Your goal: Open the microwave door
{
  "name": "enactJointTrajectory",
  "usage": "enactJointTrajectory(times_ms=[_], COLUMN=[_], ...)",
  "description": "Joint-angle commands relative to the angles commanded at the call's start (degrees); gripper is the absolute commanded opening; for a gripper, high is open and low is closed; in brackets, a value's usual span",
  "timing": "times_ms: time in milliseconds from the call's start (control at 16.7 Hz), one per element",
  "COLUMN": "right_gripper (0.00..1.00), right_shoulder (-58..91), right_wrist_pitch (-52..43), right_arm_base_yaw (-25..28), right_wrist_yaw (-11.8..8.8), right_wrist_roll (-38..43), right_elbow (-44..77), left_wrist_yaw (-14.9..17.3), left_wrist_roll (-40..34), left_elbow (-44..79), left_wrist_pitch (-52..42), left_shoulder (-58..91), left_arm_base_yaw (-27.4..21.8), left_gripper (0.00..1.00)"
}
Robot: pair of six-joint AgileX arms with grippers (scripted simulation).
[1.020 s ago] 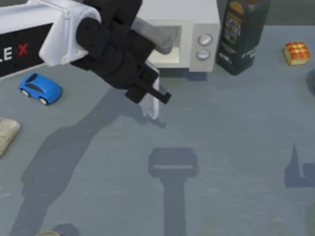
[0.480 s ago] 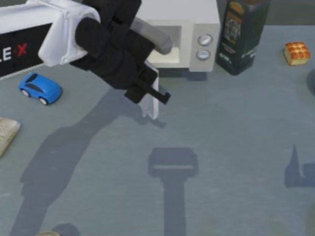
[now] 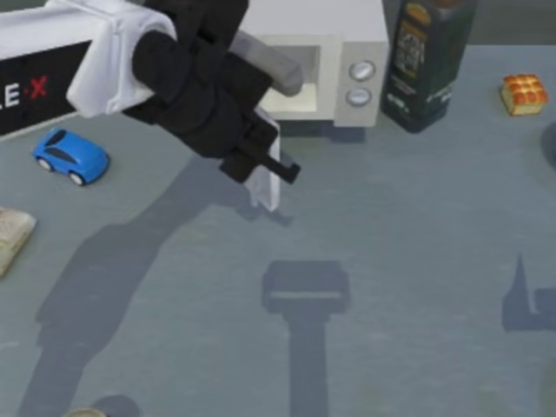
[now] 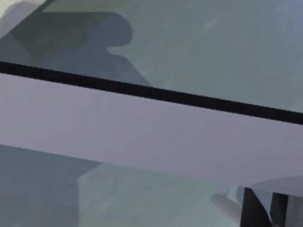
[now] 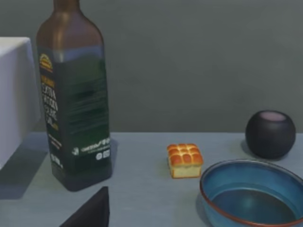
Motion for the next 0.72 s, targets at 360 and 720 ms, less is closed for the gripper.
enactJointTrajectory(times_ms=[360, 720], right_gripper=[1.0, 1.0], right_shoulder=[0.0, 0.0], right_wrist_pitch=[0.0, 0.0], right_arm_base_yaw=[0.0, 0.0], right_wrist_yaw=[0.0, 0.0], right_wrist_roll=[0.0, 0.0], right_elbow=[0.0, 0.0], left_wrist_yaw=[0.43, 4.23], left_wrist_roll=[0.02, 8.07], left_elbow=[-0.31, -2.58], left_wrist_pitch=[-0.03, -0.97], left_shoulder=[0.14, -2.11], left_arm_base_yaw=[-0.14, 2.93], left_gripper=[0.0, 0.0])
